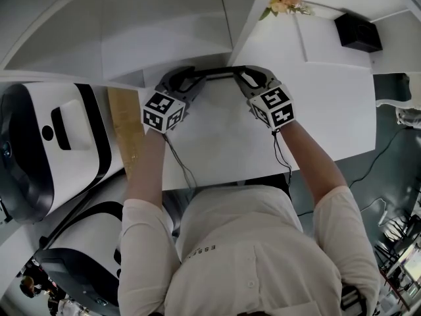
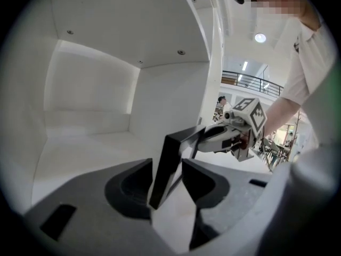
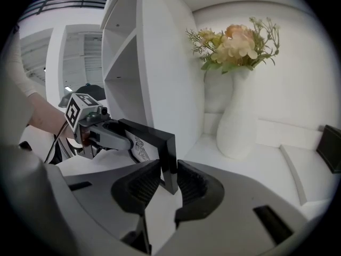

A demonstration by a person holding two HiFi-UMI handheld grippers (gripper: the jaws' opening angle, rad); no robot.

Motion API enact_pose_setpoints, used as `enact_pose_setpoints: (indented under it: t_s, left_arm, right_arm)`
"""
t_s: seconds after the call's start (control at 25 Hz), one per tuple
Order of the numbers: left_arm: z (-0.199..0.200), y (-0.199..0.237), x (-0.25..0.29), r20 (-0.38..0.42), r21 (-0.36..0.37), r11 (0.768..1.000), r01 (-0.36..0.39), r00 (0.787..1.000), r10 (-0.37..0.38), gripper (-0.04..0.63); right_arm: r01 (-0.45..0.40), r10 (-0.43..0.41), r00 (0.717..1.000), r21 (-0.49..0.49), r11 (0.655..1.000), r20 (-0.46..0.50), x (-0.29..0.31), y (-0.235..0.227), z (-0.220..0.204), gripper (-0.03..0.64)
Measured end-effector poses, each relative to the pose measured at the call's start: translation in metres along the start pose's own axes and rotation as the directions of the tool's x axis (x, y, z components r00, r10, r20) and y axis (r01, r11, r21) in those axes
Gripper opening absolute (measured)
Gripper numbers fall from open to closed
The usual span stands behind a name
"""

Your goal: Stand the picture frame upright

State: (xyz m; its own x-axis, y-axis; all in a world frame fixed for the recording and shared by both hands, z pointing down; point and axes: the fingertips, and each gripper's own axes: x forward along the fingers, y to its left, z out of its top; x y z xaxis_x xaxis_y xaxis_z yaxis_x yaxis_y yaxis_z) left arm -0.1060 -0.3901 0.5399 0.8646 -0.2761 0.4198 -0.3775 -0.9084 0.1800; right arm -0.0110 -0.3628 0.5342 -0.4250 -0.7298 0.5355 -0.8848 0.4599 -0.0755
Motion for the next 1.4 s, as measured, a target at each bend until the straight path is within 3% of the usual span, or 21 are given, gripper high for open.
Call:
enact_pose_setpoints:
  t_s: [0.24, 0.4, 0.52, 0.64, 0.88, 1.0, 1.08, 1.16, 1.32, 1.4]
  left_arm:
    - [-0.003, 0.003, -0.002, -0.005, -0.056, 0.998, -0.014, 1.0, 0.014, 0.179]
    - [-0.007, 0.005, -0.002, -0.057, -0.031, 0.998, -0.059, 0.997, 0.057, 0.179]
    - [-0.015, 0.008, -0.009, -0.078, -0.076, 0.995, -0.071, 0.995, 0.066, 0.189]
    - [-0.022, 0.007, -0.021, -0.09, -0.094, 0.993, -0.078, 0.994, 0.069, 0.239]
    - [-0.015, -0.002, -0.054, -0.023, -0.124, 0.972, -0.198, 0.98, 0.197, 0.238]
    - [-0.007, -0.018, -0.07, -0.006, -0.097, 0.967, -0.234, 0.972, 0.235, 0.233]
    - [-0.002, -0.032, -0.078, -0.005, -0.098, 0.965, -0.243, 0.97, 0.243, 0.215]
    - [0.005, -0.05, -0.084, -0.004, -0.097, 0.968, -0.232, 0.973, 0.233, 0.189]
    - [0.036, -0.079, -0.098, 0.073, -0.033, 0.97, -0.241, 0.967, 0.243, 0.04]
    - [0.055, -0.089, -0.106, 0.127, -0.021, 0.969, -0.246, 0.961, 0.247, 0.007]
  right_arm:
    - [-0.005, 0.005, 1.0, 0.033, 0.999, -0.002, 0.0, 0.0, -0.001, 0.095]
    - [0.003, -0.003, 0.999, 0.008, 1.0, -0.036, 0.001, -0.001, -0.004, 0.096]
    - [0.0, 0.002, 0.997, 0.02, 1.0, -0.075, 0.001, 0.001, -0.013, 0.16]
    - [0.025, -0.023, 0.997, 0.023, 0.999, -0.072, -0.006, -0.001, -0.015, 0.176]
    - [-0.007, 0.011, 0.998, 0.067, 0.998, -0.067, -0.027, 0.017, -0.016, 0.175]
    - [0.006, -0.001, 0.999, 0.085, 0.996, -0.052, -0.042, 0.029, -0.015, 0.174]
    - [0.002, 0.0, 1.0, 0.077, 0.997, -0.02, -0.055, 0.039, -0.009, 0.16]
    - [-0.002, 0.001, 0.999, 0.049, 0.999, 0.033, -0.071, 0.045, 0.006, 0.073]
    - [-0.001, 0.005, 0.988, -0.028, 1.0, 0.152, -0.104, 0.054, 0.044, 0.025]
    - [0.011, 0.004, 0.977, -0.07, 0.997, 0.211, -0.12, 0.06, 0.062, 0.015]
